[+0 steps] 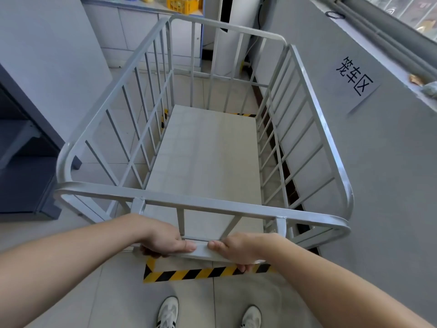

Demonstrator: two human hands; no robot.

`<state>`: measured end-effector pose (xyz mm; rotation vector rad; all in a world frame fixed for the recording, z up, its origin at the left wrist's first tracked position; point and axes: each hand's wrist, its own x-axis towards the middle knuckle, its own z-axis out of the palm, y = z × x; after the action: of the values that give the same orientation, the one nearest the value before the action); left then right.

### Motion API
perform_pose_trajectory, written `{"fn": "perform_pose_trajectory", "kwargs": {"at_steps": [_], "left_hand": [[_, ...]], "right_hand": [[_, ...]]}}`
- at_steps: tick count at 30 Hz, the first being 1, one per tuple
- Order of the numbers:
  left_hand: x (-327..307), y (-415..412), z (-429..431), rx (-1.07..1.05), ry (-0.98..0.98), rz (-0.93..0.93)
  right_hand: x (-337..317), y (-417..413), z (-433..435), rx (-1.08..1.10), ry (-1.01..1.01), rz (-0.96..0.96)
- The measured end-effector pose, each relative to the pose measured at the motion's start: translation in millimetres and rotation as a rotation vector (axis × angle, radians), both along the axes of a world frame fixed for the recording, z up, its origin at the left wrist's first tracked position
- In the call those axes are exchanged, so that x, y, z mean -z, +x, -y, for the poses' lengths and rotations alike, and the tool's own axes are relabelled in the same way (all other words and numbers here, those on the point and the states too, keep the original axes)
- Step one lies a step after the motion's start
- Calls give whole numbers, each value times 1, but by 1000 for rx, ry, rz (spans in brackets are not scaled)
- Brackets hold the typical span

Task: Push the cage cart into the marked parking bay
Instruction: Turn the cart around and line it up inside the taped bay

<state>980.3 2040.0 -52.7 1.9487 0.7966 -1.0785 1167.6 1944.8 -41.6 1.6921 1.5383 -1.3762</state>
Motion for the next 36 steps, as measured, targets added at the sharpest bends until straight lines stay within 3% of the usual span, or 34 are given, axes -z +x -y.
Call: {"fn": "perform_pose_trajectory", "kwargs": {"at_steps": [11,21,36], "left_hand": [[10,107,29,-80,-3,26],[8,192,56,-126,-40,23],[14,199,64,-232,-26,63]], "right_hand": [[-8,112,14,-251,46,36],[-8,203,28,-219,12,49],[5,219,24,-245,-6,-3]]}}
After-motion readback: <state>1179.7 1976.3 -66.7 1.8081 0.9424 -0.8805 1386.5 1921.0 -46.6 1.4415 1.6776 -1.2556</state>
